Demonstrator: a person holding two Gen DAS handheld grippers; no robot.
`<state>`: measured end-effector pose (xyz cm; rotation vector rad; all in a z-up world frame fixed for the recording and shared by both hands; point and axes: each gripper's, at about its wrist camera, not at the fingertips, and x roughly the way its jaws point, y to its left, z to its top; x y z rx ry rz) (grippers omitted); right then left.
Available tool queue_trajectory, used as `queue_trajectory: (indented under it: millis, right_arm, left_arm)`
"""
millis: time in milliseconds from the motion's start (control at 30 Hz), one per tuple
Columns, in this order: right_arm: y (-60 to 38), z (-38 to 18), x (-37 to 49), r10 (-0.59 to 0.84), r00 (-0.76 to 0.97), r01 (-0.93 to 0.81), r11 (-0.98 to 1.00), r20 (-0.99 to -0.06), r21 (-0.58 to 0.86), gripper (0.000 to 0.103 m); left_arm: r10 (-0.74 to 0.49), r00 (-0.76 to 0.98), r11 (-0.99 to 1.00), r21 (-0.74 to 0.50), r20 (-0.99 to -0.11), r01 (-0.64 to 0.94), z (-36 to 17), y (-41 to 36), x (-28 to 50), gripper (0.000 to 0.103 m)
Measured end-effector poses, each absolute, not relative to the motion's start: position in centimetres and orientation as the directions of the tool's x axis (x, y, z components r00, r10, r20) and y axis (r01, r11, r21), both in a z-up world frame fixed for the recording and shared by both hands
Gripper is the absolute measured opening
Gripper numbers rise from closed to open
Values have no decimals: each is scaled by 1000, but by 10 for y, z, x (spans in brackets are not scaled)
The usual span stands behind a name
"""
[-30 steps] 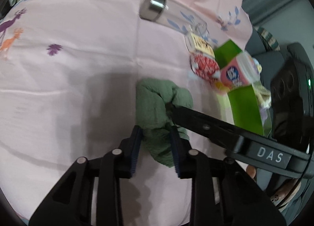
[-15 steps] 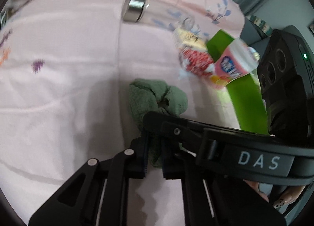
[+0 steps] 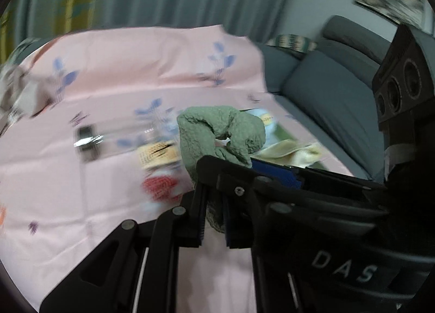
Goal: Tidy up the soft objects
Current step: 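Carry the green cloth over the green box with the right gripper, then open the right gripper to drop the cloth in the box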
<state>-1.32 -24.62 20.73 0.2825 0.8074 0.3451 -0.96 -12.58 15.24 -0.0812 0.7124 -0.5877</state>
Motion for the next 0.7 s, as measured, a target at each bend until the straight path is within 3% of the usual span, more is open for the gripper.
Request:
queue_trajectory:
  millis: [267, 700]
  right_arm:
    - [-333, 201, -9, 313, 710, -19, 904, -631, 427, 31]
    - [-387, 157, 5, 256, 667, 194, 847, -699, 495, 31]
  left_arm:
    - [-609, 509, 760, -263, -609, 595, 144, -208, 14, 6]
    - [-608, 400, 741, -310, -686, 596, 112, -255, 30, 7]
